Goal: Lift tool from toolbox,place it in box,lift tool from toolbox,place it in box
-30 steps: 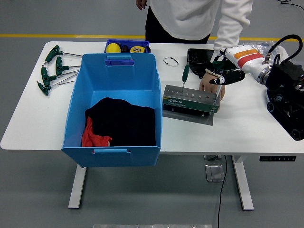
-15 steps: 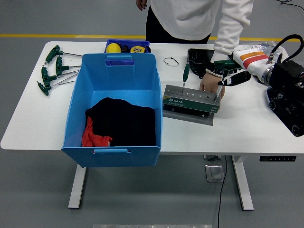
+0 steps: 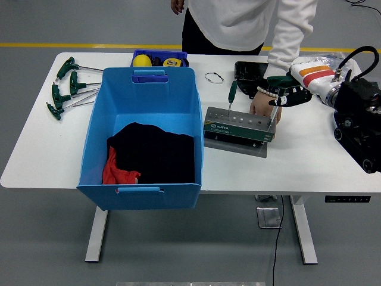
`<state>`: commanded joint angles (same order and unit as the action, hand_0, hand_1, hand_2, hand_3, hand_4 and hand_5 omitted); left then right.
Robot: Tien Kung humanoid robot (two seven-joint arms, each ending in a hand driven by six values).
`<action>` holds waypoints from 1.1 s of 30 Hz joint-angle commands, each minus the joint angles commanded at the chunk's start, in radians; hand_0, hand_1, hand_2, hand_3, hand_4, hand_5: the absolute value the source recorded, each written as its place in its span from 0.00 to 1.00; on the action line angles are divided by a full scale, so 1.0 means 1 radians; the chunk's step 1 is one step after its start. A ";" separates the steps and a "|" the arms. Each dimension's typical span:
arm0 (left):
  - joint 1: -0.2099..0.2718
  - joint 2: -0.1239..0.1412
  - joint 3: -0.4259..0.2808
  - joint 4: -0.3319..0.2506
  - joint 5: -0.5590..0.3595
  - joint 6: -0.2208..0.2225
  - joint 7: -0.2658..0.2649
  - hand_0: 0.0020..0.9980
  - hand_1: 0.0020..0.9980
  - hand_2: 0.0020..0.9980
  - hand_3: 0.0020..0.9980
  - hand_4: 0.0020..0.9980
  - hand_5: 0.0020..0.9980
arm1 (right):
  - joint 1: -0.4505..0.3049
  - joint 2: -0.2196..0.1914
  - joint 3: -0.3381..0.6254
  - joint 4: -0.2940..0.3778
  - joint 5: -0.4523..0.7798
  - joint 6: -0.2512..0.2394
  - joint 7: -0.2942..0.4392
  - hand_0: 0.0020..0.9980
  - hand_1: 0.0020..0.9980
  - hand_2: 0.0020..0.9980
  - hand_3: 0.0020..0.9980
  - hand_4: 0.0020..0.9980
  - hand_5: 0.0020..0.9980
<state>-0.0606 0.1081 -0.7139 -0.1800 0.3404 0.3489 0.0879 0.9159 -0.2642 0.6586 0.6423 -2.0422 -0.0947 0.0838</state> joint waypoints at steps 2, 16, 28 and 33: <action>0.001 0.000 -0.002 0.000 0.003 0.000 0.000 0.46 0.46 0.49 0.75 0.81 0.78 | -0.001 0.002 -0.003 0.001 0.004 -0.002 0.000 0.19 0.14 0.15 0.20 1.00 0.78; -0.002 0.000 -0.004 0.000 0.004 0.000 0.000 0.46 0.46 0.49 0.75 0.81 0.78 | 0.002 0.012 -0.034 0.005 0.037 -0.101 -0.029 0.07 0.02 0.05 0.07 1.00 0.76; -0.002 -0.001 -0.008 0.000 0.005 -0.001 0.000 0.46 0.46 0.49 0.75 0.81 0.78 | 0.005 0.009 -0.049 0.010 0.055 -0.235 0.002 0.00 0.00 0.00 0.00 1.00 0.69; 0.000 -0.001 -0.011 0.000 0.006 -0.001 0.000 0.46 0.46 0.49 0.75 0.81 0.78 | 0.009 0.002 -0.044 0.017 0.056 -0.258 0.012 0.00 0.00 0.00 0.00 1.00 0.65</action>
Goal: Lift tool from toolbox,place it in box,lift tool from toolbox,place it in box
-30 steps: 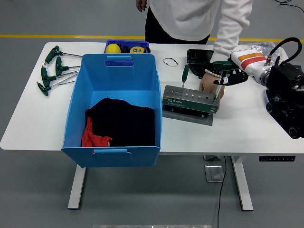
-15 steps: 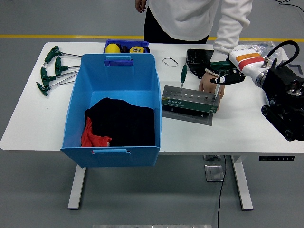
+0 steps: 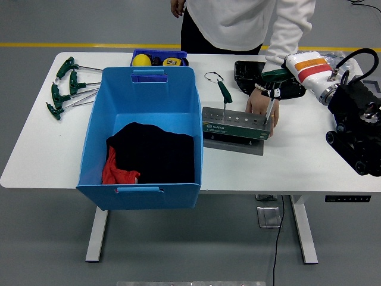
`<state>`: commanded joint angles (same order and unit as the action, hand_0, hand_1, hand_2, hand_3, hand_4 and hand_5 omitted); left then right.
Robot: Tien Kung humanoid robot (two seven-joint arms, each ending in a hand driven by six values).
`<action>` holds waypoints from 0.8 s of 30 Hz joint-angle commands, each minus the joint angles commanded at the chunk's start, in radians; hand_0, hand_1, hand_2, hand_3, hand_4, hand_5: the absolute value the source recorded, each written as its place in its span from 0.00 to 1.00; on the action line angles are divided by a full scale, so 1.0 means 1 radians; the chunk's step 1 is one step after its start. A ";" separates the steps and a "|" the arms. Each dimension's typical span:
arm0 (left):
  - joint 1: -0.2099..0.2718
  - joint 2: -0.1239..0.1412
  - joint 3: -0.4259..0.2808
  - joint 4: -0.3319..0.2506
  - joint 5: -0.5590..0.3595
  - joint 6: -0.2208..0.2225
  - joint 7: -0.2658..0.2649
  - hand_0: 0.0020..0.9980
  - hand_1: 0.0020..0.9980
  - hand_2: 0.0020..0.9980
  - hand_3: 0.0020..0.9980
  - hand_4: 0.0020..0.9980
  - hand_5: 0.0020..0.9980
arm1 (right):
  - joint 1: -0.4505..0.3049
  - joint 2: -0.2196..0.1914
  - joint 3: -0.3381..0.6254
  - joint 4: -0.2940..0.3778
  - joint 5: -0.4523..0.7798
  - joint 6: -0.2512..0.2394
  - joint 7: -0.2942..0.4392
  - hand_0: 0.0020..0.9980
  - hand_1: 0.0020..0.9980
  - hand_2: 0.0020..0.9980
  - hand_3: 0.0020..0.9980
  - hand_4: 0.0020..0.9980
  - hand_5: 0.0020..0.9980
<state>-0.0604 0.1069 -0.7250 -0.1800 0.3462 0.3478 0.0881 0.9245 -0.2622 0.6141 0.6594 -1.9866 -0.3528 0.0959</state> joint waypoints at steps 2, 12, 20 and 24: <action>0.000 0.000 0.000 0.000 -0.001 0.000 0.000 0.46 0.46 0.49 0.75 0.81 0.78 | 0.002 -0.004 0.002 0.005 0.000 -0.003 0.000 0.00 0.00 0.00 0.00 1.00 0.62; 0.005 0.000 -0.013 0.000 0.008 0.001 0.000 0.46 0.46 0.49 0.75 0.81 0.78 | 0.019 -0.042 0.035 0.076 -0.011 0.007 -0.023 0.00 0.00 0.00 0.00 0.93 0.49; 0.010 0.001 -0.025 0.000 0.017 0.002 0.001 0.46 0.46 0.49 0.75 0.81 0.78 | 0.048 -0.086 0.078 0.159 -0.009 0.038 -0.037 0.00 0.00 0.00 0.00 0.84 0.47; 0.012 0.001 -0.031 0.000 0.021 0.003 0.001 0.46 0.46 0.49 0.75 0.81 0.78 | 0.061 -0.105 0.094 0.208 -0.015 0.059 -0.053 0.00 0.00 0.00 0.00 0.84 0.47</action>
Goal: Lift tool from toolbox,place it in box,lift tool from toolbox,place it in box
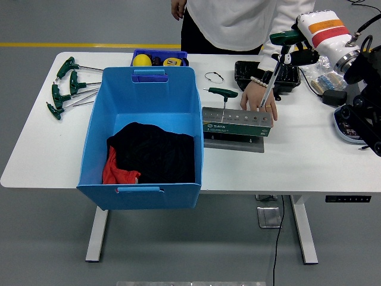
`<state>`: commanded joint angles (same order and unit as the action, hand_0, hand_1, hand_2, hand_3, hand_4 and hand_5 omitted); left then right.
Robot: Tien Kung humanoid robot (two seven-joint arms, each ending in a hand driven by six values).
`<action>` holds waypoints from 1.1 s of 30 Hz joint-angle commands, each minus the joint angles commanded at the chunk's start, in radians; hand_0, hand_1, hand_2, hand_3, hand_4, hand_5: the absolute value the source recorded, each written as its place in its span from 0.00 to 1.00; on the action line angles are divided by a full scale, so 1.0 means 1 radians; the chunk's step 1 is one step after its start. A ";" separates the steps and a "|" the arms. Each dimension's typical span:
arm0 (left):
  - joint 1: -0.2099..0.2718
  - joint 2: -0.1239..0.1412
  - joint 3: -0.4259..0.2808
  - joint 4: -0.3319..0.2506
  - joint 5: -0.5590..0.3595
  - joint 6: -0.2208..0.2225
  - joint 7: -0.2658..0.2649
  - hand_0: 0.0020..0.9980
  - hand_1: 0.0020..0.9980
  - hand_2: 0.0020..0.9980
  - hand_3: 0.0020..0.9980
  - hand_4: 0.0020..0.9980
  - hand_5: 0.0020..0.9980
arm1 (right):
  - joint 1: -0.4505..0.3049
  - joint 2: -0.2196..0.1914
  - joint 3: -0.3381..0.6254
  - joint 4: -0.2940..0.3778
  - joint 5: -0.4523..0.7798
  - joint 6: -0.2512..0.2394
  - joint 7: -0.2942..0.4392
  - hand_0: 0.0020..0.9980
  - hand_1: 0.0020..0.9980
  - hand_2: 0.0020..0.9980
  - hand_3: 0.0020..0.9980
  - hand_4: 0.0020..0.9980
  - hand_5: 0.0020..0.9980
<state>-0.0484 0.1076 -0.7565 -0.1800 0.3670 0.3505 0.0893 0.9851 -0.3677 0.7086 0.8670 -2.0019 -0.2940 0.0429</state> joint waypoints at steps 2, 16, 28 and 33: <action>0.001 0.000 -0.001 0.000 0.000 0.000 0.000 0.46 0.46 0.49 0.75 0.81 0.78 | 0.004 -0.008 0.010 0.027 -0.005 0.009 -0.007 0.00 0.00 0.00 0.00 0.83 0.47; 0.004 0.001 -0.014 0.000 0.015 0.001 0.005 0.46 0.46 0.48 0.75 0.81 0.78 | 0.019 -0.022 0.075 0.272 -0.056 0.028 -0.035 0.00 0.00 0.00 0.00 0.82 0.48; 0.005 0.002 -0.020 0.000 0.031 0.002 0.008 0.46 0.46 0.48 0.75 0.81 0.78 | 0.059 0.024 -0.049 0.516 -0.039 0.042 -0.065 0.00 0.00 0.00 0.00 0.82 0.48; 0.006 0.004 -0.022 0.000 0.038 0.002 0.011 0.46 0.46 0.49 0.75 0.81 0.78 | 0.102 0.049 -0.157 0.555 -0.018 0.044 -0.070 0.00 0.00 0.00 0.00 0.82 0.48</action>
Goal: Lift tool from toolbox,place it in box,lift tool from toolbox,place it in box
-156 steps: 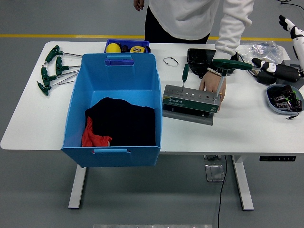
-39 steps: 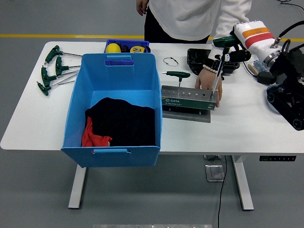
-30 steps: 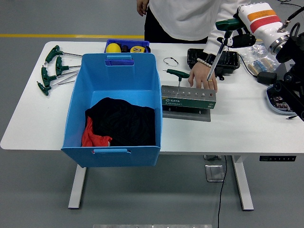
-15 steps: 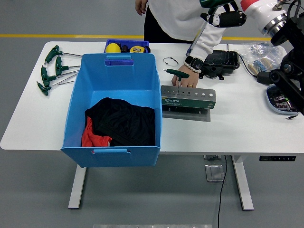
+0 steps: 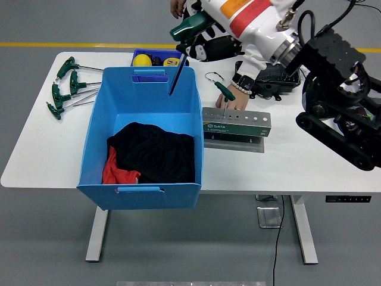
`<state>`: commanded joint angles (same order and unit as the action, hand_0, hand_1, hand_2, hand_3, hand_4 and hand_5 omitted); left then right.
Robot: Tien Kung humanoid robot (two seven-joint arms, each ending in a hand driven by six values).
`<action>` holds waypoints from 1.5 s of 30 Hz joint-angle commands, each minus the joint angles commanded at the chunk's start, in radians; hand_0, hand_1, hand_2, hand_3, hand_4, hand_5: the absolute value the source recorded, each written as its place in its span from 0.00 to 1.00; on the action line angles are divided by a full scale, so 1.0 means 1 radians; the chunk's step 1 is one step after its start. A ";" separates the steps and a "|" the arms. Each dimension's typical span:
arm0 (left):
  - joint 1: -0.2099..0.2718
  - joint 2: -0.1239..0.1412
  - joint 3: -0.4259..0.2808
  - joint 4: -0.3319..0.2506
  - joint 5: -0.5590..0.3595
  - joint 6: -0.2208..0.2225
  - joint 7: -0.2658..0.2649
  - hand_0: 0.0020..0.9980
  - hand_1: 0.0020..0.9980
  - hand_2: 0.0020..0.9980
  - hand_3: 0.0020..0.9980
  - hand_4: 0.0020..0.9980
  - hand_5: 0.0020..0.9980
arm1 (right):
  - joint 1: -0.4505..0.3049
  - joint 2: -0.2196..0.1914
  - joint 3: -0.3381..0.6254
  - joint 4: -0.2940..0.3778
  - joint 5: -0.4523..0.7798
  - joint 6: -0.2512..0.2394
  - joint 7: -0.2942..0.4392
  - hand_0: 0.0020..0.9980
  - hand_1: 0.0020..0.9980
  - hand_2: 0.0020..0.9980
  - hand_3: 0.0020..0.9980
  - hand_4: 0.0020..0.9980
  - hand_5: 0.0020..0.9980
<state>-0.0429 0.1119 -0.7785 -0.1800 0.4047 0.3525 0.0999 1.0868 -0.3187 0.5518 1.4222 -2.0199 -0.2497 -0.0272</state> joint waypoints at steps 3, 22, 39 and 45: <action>-0.001 0.002 0.000 0.000 0.003 -0.001 0.001 0.46 0.46 0.49 0.75 0.81 0.78 | 0.023 0.015 -0.072 -0.010 0.016 -0.002 0.002 0.00 0.00 0.00 0.00 0.82 0.48; -0.003 0.005 -0.005 0.000 0.010 -0.001 0.000 0.46 0.46 0.48 0.75 0.81 0.78 | 0.097 0.140 -0.371 -0.162 0.037 0.108 -0.030 0.13 0.17 0.28 0.35 0.95 0.57; -0.004 0.006 -0.025 0.000 0.035 0.003 0.004 0.45 0.45 0.48 0.75 0.81 0.78 | 0.114 0.188 -0.359 -0.200 -0.016 0.071 -0.006 0.72 0.72 0.80 0.70 1.00 0.56; -0.005 0.006 -0.021 0.000 0.030 0.003 0.003 0.45 0.45 0.48 0.75 0.81 0.78 | 0.107 0.187 -0.349 -0.257 -0.010 0.069 -0.004 0.71 0.72 0.79 0.69 0.99 0.56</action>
<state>-0.0476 0.1177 -0.7994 -0.1800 0.4346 0.3553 0.1033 1.1941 -0.1315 0.2025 1.1650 -2.0304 -0.1808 -0.0307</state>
